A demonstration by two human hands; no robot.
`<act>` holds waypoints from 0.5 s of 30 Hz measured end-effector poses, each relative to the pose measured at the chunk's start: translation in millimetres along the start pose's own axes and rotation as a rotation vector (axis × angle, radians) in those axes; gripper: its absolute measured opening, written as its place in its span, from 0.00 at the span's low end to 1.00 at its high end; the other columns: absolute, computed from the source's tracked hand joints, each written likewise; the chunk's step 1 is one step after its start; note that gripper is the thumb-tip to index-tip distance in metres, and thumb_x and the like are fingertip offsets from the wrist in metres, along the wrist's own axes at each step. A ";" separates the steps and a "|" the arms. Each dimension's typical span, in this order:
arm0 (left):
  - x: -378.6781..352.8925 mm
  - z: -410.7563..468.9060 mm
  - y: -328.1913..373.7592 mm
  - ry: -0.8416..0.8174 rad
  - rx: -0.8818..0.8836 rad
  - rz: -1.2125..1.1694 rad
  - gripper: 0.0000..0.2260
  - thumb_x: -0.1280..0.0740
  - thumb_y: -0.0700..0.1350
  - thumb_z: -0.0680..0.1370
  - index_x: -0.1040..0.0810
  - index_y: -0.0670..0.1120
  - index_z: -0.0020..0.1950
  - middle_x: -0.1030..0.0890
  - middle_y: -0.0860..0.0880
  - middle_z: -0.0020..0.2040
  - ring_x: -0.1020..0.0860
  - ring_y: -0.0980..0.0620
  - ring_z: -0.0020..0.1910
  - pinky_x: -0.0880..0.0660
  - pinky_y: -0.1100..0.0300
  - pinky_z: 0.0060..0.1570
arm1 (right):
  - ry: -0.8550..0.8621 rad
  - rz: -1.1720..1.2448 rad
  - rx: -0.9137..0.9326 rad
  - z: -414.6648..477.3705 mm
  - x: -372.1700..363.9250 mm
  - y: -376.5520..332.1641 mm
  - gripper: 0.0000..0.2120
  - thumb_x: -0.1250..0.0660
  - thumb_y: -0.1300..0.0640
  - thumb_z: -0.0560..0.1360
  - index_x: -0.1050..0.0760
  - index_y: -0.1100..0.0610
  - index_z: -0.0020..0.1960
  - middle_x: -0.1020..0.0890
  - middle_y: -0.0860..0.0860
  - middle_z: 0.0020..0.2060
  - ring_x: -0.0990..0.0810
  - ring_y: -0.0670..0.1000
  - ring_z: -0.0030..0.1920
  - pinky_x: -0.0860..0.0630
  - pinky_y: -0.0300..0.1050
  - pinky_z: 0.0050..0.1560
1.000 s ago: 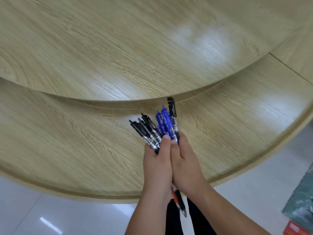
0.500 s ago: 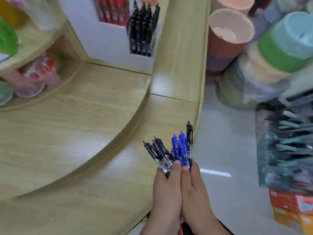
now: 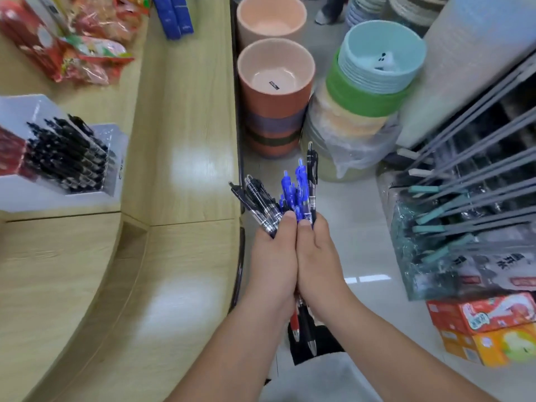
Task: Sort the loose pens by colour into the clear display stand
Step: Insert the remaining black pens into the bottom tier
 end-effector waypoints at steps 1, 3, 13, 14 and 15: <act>-16.1 4.1 6.4 -0.002 0.003 -0.007 0.10 0.36 0.48 0.81 0.15 0.47 0.48 0.13 0.47 0.44 0.14 0.47 0.47 0.20 0.52 0.51 | -0.007 -0.012 0.010 13.0 11.2 -7.2 0.10 0.48 0.47 0.81 0.29 0.44 0.55 0.18 0.44 0.47 0.19 0.46 0.50 0.24 0.52 0.55; -43.7 11.6 20.9 0.008 0.006 -0.031 0.11 0.36 0.46 0.82 0.16 0.46 0.48 0.13 0.47 0.44 0.14 0.47 0.48 0.20 0.52 0.51 | -0.031 -0.026 0.026 37.8 28.2 -22.9 0.11 0.48 0.47 0.82 0.29 0.44 0.57 0.18 0.44 0.48 0.19 0.45 0.50 0.24 0.51 0.56; -97.2 101.4 99.0 0.094 -0.046 -0.097 0.10 0.37 0.45 0.82 0.16 0.46 0.50 0.13 0.47 0.45 0.14 0.49 0.47 0.19 0.55 0.48 | -0.125 -0.032 0.014 161.0 17.6 -80.7 0.10 0.47 0.48 0.82 0.28 0.48 0.52 0.18 0.46 0.46 0.20 0.48 0.50 0.25 0.52 0.57; -99.5 115.0 106.4 0.100 -0.043 -0.108 0.10 0.37 0.45 0.82 0.16 0.46 0.50 0.13 0.47 0.45 0.14 0.49 0.47 0.19 0.56 0.48 | -0.136 -0.033 0.013 175.3 12.6 -86.4 0.10 0.47 0.48 0.82 0.28 0.47 0.52 0.18 0.45 0.46 0.20 0.47 0.50 0.25 0.52 0.57; -102.1 129.6 114.3 0.103 -0.041 -0.119 0.09 0.37 0.45 0.82 0.17 0.46 0.50 0.13 0.48 0.45 0.14 0.50 0.46 0.19 0.57 0.47 | -0.147 -0.034 0.013 190.6 7.0 -92.1 0.10 0.47 0.48 0.82 0.28 0.47 0.53 0.18 0.45 0.47 0.20 0.47 0.50 0.25 0.52 0.57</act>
Point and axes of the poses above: each hand's wrist, its own z-axis towards the middle knuckle, its own x-axis out of the back of the hand, y = z × x, the point moved 8 cm from there along z, towards the middle knuckle
